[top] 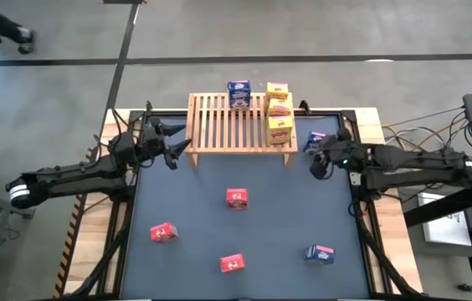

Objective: Stack cereal on shelf
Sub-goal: Put the top blue cereal box on the shelf aligned with the other blue cereal box

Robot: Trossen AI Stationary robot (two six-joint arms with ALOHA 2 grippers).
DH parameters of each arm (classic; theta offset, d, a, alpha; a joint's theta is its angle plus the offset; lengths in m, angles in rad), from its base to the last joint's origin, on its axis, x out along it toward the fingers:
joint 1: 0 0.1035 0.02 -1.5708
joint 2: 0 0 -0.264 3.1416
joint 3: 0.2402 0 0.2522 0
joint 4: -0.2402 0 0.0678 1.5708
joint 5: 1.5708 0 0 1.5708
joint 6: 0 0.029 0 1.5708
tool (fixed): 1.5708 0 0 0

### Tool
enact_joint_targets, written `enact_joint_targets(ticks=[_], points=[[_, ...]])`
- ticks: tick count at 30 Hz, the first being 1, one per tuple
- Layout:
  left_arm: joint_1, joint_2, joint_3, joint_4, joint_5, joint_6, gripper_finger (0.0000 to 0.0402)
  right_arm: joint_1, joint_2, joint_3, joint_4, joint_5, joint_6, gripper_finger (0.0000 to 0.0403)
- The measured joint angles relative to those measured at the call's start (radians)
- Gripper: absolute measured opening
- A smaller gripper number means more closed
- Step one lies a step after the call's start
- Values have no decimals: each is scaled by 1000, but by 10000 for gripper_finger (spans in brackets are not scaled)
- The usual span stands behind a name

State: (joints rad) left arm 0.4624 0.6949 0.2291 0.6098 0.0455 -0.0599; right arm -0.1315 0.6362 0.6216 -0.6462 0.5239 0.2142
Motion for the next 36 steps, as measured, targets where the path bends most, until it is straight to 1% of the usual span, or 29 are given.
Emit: enact_joint_targets(ticks=[3, 5, 8, 10, 13, 15, 18, 21, 24, 26, 28, 31, 36], points=[[-4, 2, 0, 7, 1, -2, 261, -61, -46, 36, -8, -102, -56, 224], [-4, 3, 0, 12, 5, -3, 261, -115, -55, 62, -43, -170, -72, 224], [-5, 9, 0, 31, 30, -19, 261, -219, -47, 86, -90, -210, -60, 224], [-7, 14, 0, 46, 53, -30, 261, -289, -40, 88, -77, -294, -117, 224], [-15, 20, 0, 53, 63, -32, 261, -390, -8, 88, -70, -453, -196, 231], [-17, 24, 0, 53, 66, -32, 261, -446, 23, 88, -70, -518, -268, 243], [-17, 30, 0, 54, 66, -32, 261, -492, 77, 88, -68, -534, -358, 270], [-17, 36, 0, 54, 66, -32, 261, -522, 127, 95, -74, -496, -395, 299], [-16, 39, 0, 55, 65, -31, 261, -547, 159, 96, -77, -501, -424, 324], [-16, 40, 0, 55, 65, -30, 261, -560, 178, 94, -82, -523, -442, 335], [-16, 41, 0, 56, 65, -30, 261, -576, 197, 93, -82, -552, -454, 341], [-16, 42, 0, 56, 65, -29, 261, -601, 230, 93, -81, -554, -470, 341], [-16, 46, 0, 56, 64, -30, 261, -641, 280, 93, -70, -551, -490, 322]])
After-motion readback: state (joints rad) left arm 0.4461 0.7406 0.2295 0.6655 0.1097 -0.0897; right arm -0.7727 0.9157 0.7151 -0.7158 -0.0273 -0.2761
